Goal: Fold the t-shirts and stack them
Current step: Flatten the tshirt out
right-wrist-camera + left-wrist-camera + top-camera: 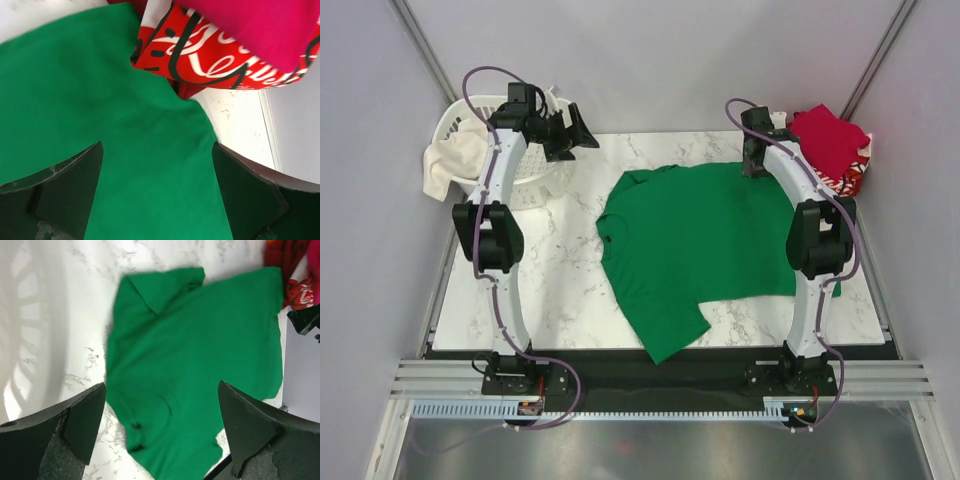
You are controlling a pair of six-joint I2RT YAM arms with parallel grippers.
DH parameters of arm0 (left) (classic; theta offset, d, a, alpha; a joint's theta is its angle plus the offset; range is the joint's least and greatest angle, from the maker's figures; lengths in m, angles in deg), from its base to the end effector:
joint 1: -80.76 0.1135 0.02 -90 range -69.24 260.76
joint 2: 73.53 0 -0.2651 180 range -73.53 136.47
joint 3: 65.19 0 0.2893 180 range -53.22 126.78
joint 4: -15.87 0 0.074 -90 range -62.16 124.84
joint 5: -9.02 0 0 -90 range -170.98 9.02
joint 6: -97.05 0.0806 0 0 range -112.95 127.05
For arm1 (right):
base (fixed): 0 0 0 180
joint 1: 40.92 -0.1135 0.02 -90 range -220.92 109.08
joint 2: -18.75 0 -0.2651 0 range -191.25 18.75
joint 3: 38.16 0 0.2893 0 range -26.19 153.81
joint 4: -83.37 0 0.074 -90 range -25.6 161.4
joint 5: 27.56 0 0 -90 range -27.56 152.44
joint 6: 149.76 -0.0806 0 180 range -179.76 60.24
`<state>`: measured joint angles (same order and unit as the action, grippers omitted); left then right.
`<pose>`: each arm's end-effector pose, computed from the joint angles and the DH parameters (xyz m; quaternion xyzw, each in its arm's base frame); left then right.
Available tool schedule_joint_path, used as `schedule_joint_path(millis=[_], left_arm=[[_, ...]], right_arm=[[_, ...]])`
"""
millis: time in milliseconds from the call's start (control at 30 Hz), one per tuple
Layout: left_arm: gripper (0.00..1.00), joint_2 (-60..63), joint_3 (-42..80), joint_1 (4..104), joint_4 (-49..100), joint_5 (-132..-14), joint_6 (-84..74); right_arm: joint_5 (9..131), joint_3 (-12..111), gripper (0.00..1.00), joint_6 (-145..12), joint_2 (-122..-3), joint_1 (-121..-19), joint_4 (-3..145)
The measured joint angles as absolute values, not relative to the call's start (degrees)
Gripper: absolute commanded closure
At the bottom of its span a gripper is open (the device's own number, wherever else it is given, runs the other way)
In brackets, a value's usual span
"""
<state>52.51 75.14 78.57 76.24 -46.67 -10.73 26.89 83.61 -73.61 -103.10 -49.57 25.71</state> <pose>0.5517 -0.0666 0.2980 -0.0109 0.8930 -0.3314 0.3045 0.5248 0.0324 0.2202 0.1262 0.9100 -0.2360 0.3167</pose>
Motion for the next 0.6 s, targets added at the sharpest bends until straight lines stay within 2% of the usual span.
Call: schedule_joint_path(millis=[100, 300, 467, 600], left_arm=[[0.00, 48.7, 74.8, 76.8, 78.1, -48.4, -10.9], [0.01, 27.2, 65.2, 69.1, 75.4, -52.6, -10.3], [0.04, 14.6, 47.0, 58.7, 68.2, -58.3, -9.8], [0.05, 16.1, 29.2, 54.9, 61.0, -61.7, -11.9]], right_arm=[[27.8, 84.0, 0.02, -74.5, -99.3, -50.0, 24.2], [29.9, 78.7, 0.02, -75.0, -81.4, -52.9, 27.6], [38.7, 66.5, 0.02, -76.7, -68.2, -55.8, 34.8], [49.4, 53.3, 0.02, -78.8, -65.5, -56.9, 41.1]])
